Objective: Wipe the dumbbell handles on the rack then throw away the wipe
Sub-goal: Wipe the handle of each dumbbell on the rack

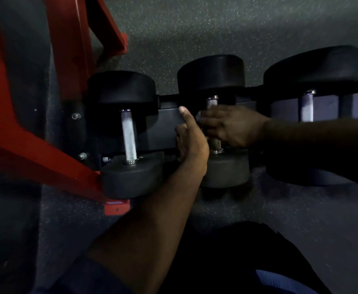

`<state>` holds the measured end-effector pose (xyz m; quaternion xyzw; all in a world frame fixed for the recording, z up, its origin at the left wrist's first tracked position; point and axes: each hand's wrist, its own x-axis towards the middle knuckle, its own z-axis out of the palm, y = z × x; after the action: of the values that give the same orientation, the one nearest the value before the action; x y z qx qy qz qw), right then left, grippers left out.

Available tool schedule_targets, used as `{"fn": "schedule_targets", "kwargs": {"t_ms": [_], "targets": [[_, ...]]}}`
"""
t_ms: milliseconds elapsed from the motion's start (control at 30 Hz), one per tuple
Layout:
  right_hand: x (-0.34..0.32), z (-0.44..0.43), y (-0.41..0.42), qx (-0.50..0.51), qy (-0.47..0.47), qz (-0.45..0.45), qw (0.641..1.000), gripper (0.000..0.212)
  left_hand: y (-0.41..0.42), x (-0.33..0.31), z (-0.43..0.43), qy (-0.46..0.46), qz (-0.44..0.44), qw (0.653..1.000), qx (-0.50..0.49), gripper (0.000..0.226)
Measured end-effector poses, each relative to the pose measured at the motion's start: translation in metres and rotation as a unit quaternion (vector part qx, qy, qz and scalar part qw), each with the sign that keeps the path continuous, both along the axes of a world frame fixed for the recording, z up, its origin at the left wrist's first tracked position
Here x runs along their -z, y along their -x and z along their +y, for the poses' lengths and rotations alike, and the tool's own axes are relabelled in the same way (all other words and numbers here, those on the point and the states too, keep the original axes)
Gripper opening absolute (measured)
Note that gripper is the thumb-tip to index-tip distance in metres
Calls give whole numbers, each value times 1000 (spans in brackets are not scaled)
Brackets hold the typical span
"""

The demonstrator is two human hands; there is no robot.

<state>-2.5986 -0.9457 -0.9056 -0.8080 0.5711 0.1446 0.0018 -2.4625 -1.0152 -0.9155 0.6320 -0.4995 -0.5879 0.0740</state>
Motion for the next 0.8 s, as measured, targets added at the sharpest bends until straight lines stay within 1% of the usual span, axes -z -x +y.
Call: {"fn": "schedule_targets", "kwargs": {"t_ms": [33,67,100,133,167,200,233,300,367,400,467,500,533,600,667,700,767,800], "targets": [[5,5,-2,-24,-17,-13,999,46,1,-1,1,2,0,1000,-7,110],[4,8,0,-40,-14,-24,999,46,0,-1,1,8,0,1000,-11,106],[0,9,8,-26,8,-22,999,47,1,-2,2,21,-4,1000,-11,101],[-3,11,15,16,32,-22,999,51,2,-3,3,35,-9,999,-8,95],[-1,14,21,49,59,-10,997,55,1,-5,5,45,-10,999,-15,91],[2,19,22,61,72,18,995,60,0,-8,7,47,-7,999,-17,87],[6,26,19,66,76,40,994,64,0,-11,8,52,-5,999,-17,84],[13,32,10,70,74,66,993,65,1,-14,9,58,-10,998,-18,81],[16,20,6,65,91,76,991,58,3,-19,12,73,-20,996,-49,85],[18,12,0,67,96,80,990,53,2,-20,14,76,-21,995,-57,94],[17,-1,-6,51,69,103,991,44,2,-13,15,90,-20,994,-66,109],[12,1,-6,56,59,100,992,45,2,-7,17,104,-16,992,-72,112],[9,7,-3,64,55,92,992,51,2,-5,17,111,-21,991,-72,114],[4,21,13,80,70,33,994,66,5,-11,17,106,-30,991,-71,117],[-1,28,21,78,63,-4,995,67,3,-9,16,119,-45,988,-83,114],[-1,28,20,90,47,-6,995,67,3,-9,16,123,-43,988,-79,112],[0,21,14,108,32,-34,993,68,2,-7,16,119,-38,989,-79,118],[-1,18,13,118,45,-63,990,68,2,-4,14,122,-34,989,-79,121]]}}
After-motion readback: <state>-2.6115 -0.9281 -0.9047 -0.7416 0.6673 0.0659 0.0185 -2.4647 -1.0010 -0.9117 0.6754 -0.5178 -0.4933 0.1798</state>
